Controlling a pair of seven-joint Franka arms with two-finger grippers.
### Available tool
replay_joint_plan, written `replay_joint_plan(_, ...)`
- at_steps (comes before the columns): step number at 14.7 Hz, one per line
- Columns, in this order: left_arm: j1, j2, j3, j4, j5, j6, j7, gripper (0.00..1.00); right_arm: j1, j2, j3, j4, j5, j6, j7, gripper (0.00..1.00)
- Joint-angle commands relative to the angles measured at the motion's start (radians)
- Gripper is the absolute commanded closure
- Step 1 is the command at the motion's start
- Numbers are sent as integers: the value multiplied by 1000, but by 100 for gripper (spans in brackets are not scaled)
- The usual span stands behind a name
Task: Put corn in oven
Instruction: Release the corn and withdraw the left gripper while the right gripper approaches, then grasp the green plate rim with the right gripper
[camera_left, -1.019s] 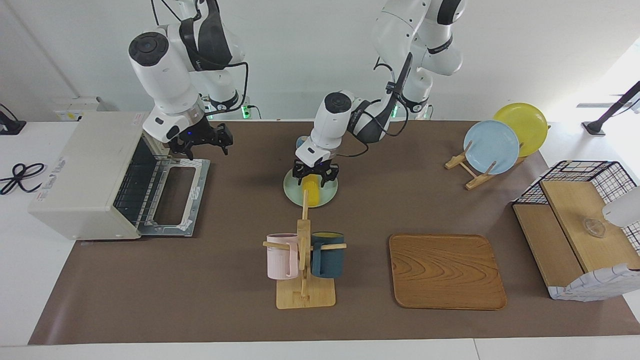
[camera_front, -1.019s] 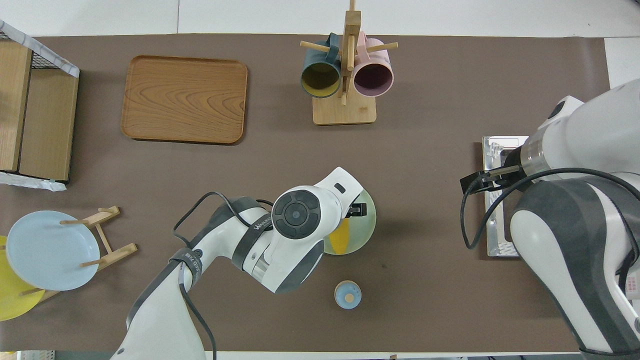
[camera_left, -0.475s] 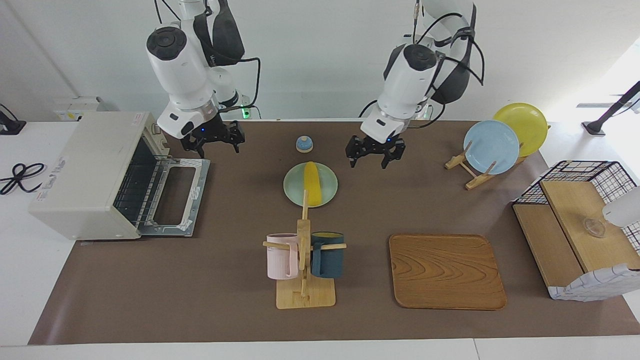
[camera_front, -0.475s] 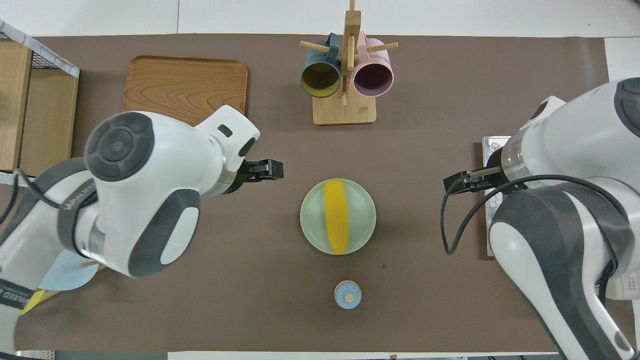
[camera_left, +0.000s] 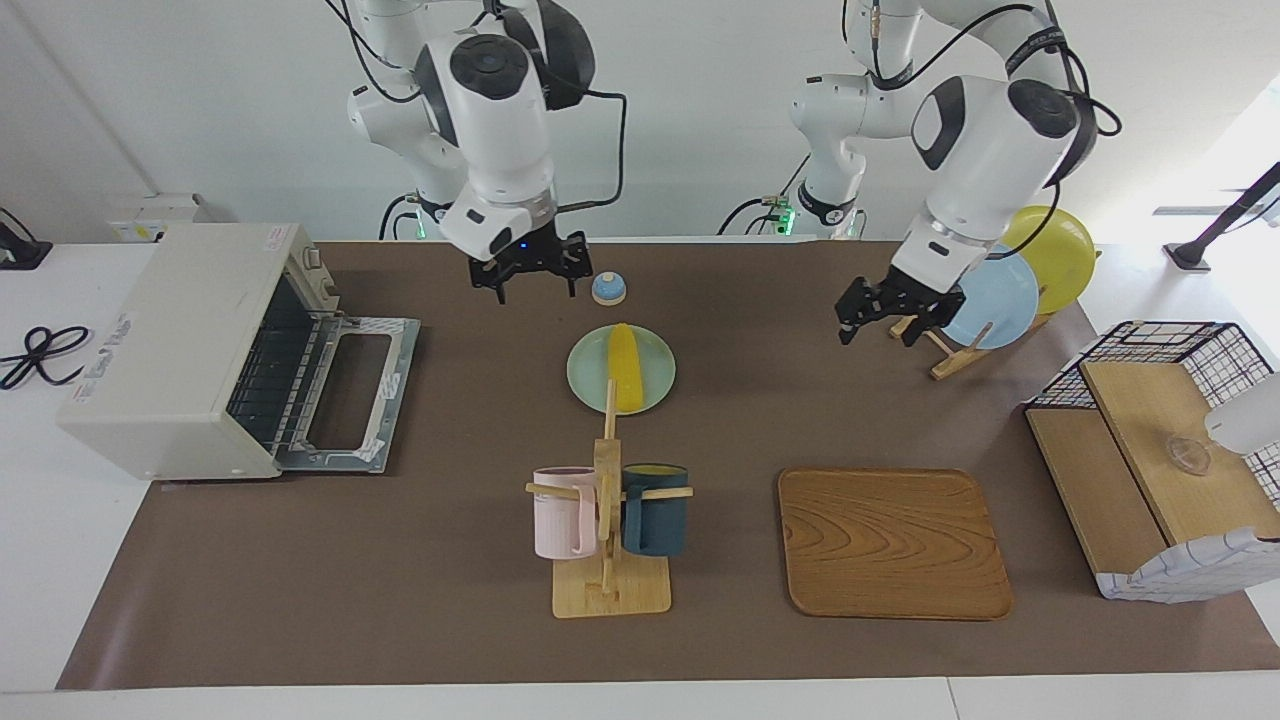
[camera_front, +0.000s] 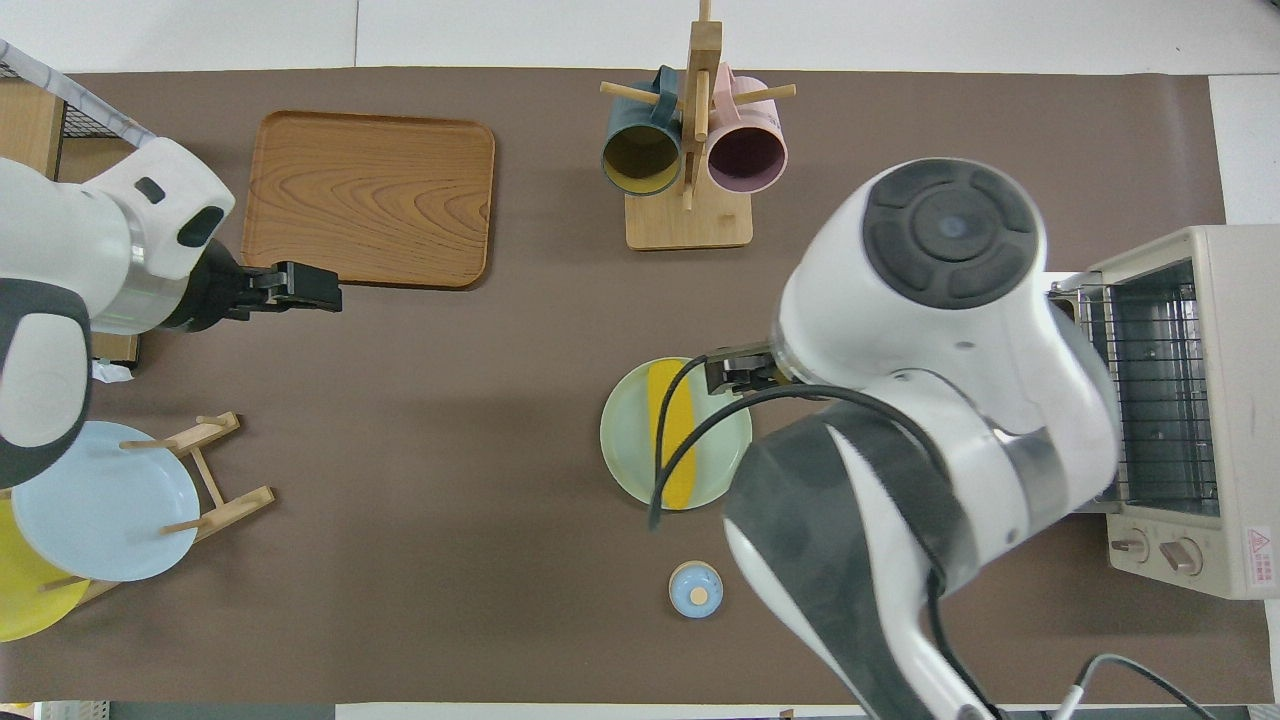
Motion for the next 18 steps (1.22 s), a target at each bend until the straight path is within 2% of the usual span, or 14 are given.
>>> replay_joint_plan(1, 41, -6, -14, 28, 63, -40, 33, 0, 85, 106, -2, 103, -66, -22, 67, 0)
replay_joint_plan(4, 84, -16, -12, 60, 65, -117, 94, 0, 180, 173, -3, 101, -101, 53, 199, 0)
replay_joint_plan(8, 82, -47, 5, 84, 106, -213, 96, 0, 258, 279, 1, 77, -123, 196, 363, 0)
replay_joint_plan(12, 79, -73, 5, 86, 108, -247, 87, 0, 300, 274, 1, -44, -140, 312, 371, 0)
replay_joint_plan(15, 67, -63, 8, 116, 108, -270, 91, 0, 300, 256, 3, -135, -167, 395, 370, 0)
replay_joint_plan(18, 67, -21, 8, 188, 103, -297, 90, 0, 300, 238, 1, -225, -184, 482, 361, 37)
